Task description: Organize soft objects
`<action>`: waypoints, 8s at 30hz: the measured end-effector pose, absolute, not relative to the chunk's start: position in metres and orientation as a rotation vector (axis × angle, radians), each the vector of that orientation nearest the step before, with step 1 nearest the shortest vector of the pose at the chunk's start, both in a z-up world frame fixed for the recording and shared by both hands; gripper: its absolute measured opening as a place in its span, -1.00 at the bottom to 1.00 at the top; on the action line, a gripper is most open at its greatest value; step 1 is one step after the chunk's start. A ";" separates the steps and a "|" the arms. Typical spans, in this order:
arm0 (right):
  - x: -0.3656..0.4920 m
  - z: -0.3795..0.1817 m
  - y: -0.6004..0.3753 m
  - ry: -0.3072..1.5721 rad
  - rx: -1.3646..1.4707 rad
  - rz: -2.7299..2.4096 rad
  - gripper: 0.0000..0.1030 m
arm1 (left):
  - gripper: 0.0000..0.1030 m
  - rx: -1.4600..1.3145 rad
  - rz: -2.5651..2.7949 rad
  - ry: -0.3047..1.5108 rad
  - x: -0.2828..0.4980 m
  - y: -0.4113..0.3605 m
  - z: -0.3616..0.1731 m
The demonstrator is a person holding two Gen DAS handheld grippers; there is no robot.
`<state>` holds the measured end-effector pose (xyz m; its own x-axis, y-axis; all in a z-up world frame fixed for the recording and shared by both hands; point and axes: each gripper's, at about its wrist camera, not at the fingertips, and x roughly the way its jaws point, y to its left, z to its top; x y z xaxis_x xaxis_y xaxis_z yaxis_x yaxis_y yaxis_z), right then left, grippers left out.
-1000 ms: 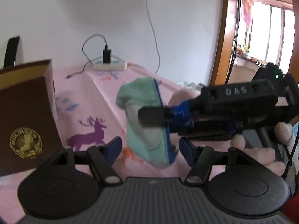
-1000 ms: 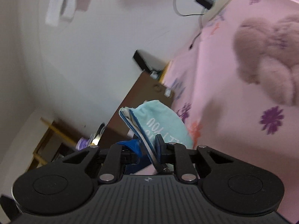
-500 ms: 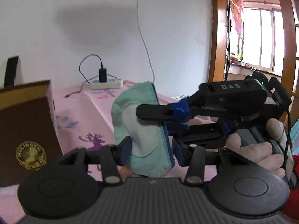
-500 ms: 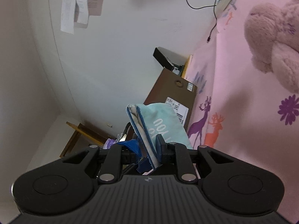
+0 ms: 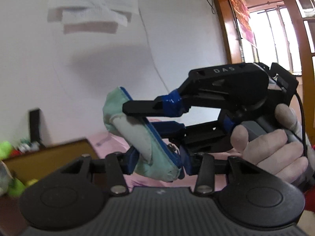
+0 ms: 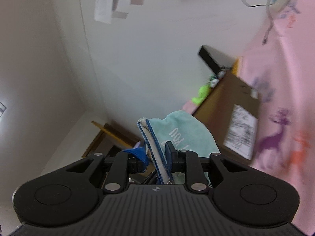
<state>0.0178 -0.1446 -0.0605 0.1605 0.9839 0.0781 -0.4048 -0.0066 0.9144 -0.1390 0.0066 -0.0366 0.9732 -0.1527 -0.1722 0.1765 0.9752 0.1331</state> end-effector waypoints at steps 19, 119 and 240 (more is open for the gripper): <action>0.064 -0.060 0.017 0.844 0.811 1.213 -0.86 | -0.07 0.072 0.105 0.291 -0.101 0.145 -0.047; 0.008 -0.077 -0.287 0.553 0.639 0.412 -0.70 | 0.86 -0.067 -0.039 0.510 -0.032 -0.067 -0.110; -0.002 -0.013 -0.026 0.656 0.384 0.934 -0.67 | 0.80 -0.029 0.353 0.313 -0.146 0.123 -0.025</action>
